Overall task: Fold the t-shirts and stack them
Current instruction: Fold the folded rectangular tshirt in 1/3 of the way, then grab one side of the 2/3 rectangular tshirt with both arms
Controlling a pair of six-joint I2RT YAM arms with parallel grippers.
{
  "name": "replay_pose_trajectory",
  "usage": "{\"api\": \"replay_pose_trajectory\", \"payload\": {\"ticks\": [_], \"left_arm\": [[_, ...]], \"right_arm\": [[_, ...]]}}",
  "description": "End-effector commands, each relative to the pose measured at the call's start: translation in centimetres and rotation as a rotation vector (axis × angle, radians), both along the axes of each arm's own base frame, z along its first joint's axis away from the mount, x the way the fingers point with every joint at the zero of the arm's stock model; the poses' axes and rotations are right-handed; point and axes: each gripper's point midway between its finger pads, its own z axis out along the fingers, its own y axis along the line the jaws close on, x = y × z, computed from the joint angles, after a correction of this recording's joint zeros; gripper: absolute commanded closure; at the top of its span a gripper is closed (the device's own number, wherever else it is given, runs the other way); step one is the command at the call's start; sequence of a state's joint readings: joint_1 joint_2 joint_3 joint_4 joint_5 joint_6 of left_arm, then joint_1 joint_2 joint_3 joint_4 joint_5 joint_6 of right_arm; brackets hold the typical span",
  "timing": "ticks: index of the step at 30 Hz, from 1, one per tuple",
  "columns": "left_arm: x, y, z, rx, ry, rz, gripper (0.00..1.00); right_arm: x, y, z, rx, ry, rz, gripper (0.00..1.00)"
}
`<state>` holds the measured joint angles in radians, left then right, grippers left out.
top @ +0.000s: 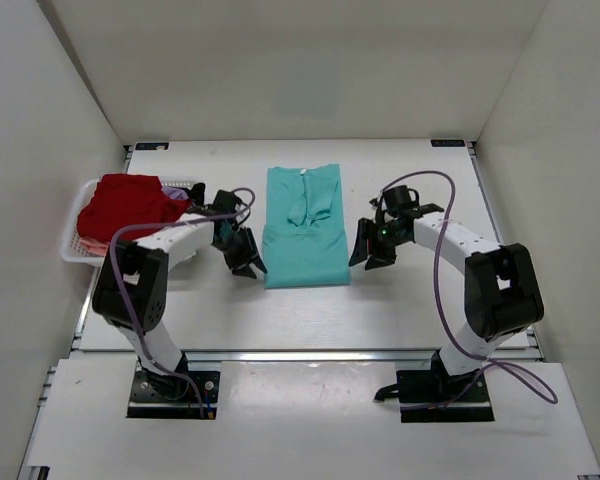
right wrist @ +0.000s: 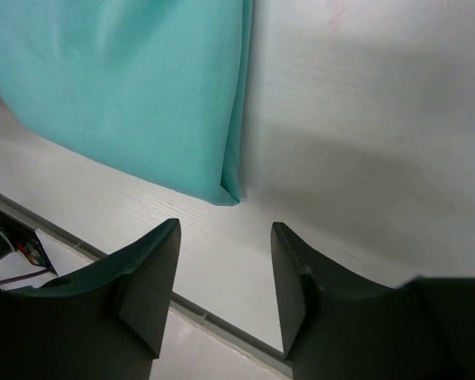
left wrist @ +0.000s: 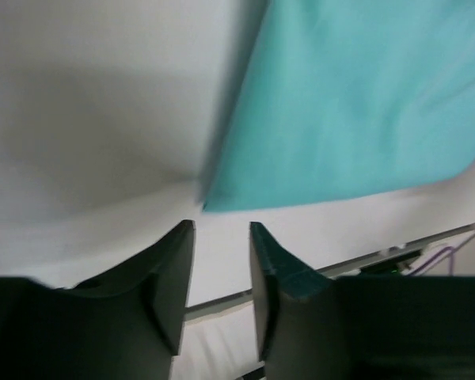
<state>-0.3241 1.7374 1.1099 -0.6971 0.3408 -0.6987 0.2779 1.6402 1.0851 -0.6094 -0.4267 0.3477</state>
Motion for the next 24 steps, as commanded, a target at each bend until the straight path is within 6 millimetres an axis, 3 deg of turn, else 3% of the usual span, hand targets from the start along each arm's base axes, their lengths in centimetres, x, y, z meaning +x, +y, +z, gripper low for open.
{"api": "replay_pose_trajectory", "payload": {"ticks": [1, 4, 8, 16, 18, 19, 20, 21, 24], "left_arm": [[-1.1, 0.4, 1.1, 0.027, -0.099, 0.042, 0.53], [-3.0, 0.9, -0.9, 0.082, -0.084, 0.066, 0.51], [-2.9, 0.3, -2.7, 0.125, -0.096, 0.087, 0.5], [0.7, -1.3, -3.8, 0.152, -0.159, 0.146, 0.49], [1.2, -1.6, -4.3, 0.16, -0.16, 0.158, 0.5], [1.5, -2.1, -4.4, 0.158, -0.161, 0.15, 0.5], [1.8, -2.0, -4.8, 0.163, -0.155, 0.154, 0.51], [1.7, -2.4, -5.0, 0.156, -0.155, 0.136, 0.63], [0.8, -2.5, -4.8, 0.14, -0.139, 0.1, 1.0]], "right_arm": [[-0.2, 2.1, -0.1, 0.051, -0.054, -0.007, 0.52], [-1.3, 2.9, -1.5, 0.043, -0.034, -0.009, 0.47], [-2.1, 3.2, -3.5, 0.043, 0.002, -0.021, 0.47], [-1.8, 3.6, -5.6, 0.021, 0.031, -0.027, 0.48], [-1.5, 3.5, -5.9, 0.025, 0.044, -0.035, 0.54], [-1.4, 3.6, -6.0, 0.031, 0.049, -0.029, 0.69], [-1.4, 3.7, -6.1, 0.043, 0.058, -0.029, 0.93], [-1.3, 3.6, -6.1, 0.045, 0.06, -0.029, 1.0], [-1.8, 3.5, -5.7, 0.031, 0.061, -0.016, 1.0]]}}
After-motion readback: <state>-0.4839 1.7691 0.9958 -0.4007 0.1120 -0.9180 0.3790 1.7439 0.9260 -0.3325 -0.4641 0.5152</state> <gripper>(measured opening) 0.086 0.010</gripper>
